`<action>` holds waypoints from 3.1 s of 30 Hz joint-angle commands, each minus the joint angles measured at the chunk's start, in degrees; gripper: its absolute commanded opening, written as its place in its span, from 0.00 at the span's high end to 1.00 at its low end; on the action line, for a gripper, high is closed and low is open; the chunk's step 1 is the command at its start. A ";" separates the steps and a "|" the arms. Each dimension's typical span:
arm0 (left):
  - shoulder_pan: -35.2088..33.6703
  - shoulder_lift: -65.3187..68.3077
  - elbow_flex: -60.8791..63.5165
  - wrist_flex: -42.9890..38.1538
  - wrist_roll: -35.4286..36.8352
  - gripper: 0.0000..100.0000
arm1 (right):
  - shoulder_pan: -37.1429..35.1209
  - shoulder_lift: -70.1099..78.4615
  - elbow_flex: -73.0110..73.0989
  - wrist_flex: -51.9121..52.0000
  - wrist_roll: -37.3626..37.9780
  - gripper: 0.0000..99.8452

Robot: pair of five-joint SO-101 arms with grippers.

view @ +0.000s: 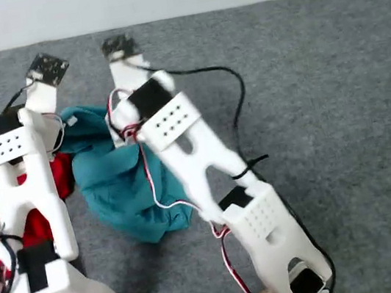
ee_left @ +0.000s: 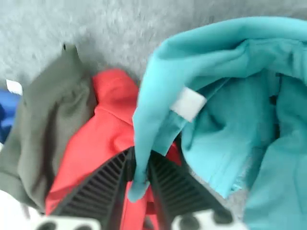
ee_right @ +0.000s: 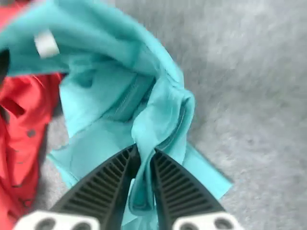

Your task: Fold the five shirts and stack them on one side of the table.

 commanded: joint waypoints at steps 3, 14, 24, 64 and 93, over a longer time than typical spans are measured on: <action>1.93 -9.85 -2.86 3.69 -0.09 1.00 | 7.08 -9.80 -0.53 2.24 2.90 0.99; 2.20 -26.37 -2.86 4.92 0.00 1.00 | 20.26 -21.49 -0.53 2.24 9.05 0.99; 4.66 -39.91 -3.30 4.48 0.00 1.00 | 28.79 -34.86 -0.53 2.24 11.43 0.99; 20.57 -68.31 -6.90 -0.70 -0.35 1.00 | 55.08 -78.46 -0.62 -5.05 36.40 0.99; 20.57 -68.48 4.88 5.80 -0.35 1.00 | 54.81 -77.58 4.92 -14.64 41.05 0.99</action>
